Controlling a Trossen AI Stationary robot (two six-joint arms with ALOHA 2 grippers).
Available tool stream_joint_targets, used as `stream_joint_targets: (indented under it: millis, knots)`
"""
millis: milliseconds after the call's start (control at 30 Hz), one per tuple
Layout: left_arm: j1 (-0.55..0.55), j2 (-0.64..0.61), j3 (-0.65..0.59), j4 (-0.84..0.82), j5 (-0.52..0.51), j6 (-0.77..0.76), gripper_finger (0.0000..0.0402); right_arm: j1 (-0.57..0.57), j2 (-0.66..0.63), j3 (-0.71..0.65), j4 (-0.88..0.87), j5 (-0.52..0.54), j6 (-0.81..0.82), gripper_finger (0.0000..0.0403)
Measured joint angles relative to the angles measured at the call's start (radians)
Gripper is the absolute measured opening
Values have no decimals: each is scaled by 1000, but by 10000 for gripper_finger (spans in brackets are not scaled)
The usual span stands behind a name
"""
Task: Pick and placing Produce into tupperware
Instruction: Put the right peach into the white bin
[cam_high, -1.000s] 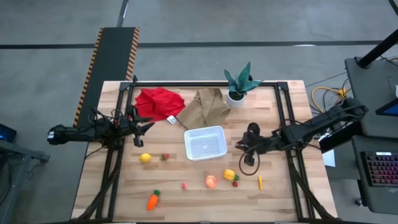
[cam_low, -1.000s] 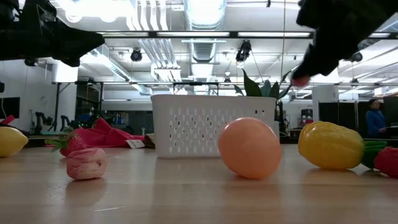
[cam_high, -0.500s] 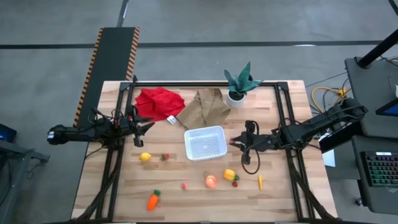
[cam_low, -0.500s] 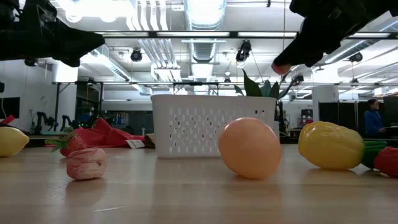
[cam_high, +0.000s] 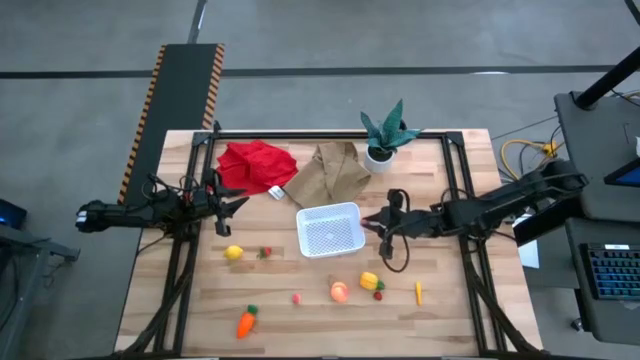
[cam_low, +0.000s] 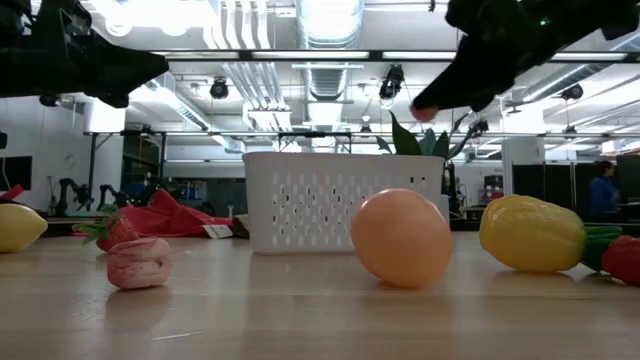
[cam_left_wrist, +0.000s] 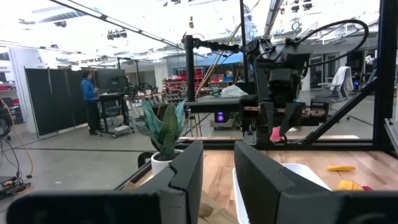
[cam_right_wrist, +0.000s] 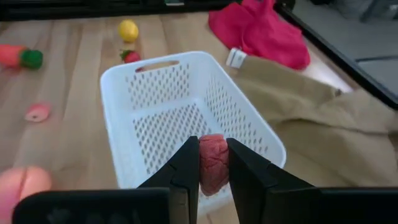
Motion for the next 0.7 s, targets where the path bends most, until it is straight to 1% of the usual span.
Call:
stream_joint_targets:
  millis: [200, 300, 433, 633, 700]
  knots:
    - [0, 2, 0, 0, 0, 0, 80, -70, 74, 0, 95, -72, -43, 61]
    - [0, 1, 0, 0, 0, 0, 80, -102, 115, 0, 140, -78, -46, 61]
    - [0, 2, 0, -1, 0, 0, 80, -137, 167, 4, 197, -125, -74, 61]
    - [0, 2, 0, -1, 0, 0, 80, -173, 256, 78, 187, -130, -122, 61]
    - [0, 5, 0, -1, 0, 0, 80, -183, 287, 114, 159, -130, -145, 61]
